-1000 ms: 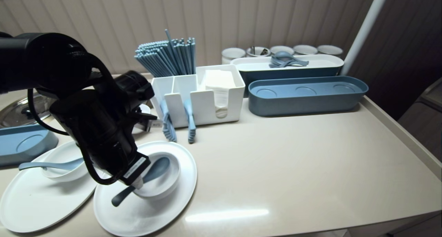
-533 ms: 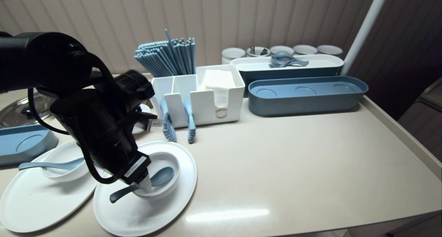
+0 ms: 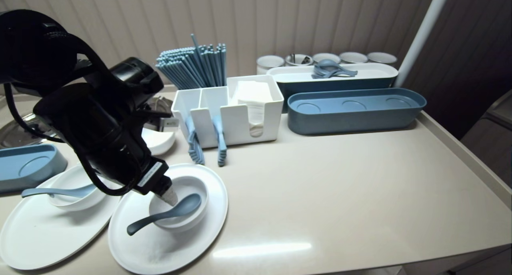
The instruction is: Pick the chopsticks and place it on the plate
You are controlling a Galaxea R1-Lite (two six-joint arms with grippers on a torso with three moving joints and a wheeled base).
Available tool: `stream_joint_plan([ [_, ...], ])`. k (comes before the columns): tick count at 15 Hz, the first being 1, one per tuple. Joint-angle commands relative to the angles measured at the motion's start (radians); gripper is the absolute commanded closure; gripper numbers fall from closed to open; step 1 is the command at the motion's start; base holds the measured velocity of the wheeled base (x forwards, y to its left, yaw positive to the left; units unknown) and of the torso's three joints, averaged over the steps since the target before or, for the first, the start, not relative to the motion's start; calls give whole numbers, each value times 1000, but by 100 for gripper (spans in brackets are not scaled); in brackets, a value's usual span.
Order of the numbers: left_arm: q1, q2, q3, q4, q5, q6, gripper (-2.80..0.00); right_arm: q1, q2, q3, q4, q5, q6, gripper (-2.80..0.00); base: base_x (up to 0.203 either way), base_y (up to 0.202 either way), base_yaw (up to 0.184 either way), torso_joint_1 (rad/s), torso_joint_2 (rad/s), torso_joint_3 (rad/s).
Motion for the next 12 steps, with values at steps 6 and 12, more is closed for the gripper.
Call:
stream_joint_plan([
  [6, 26, -37, -37, 5, -4, -8, -280, 0, 0, 0, 0, 0, 0, 0, 0, 0, 0, 0, 0, 0],
  [12, 28, -60, -49, -27, -4, -41, -280, 0, 0, 0, 0, 0, 0, 0, 0, 0, 0, 0, 0, 0],
])
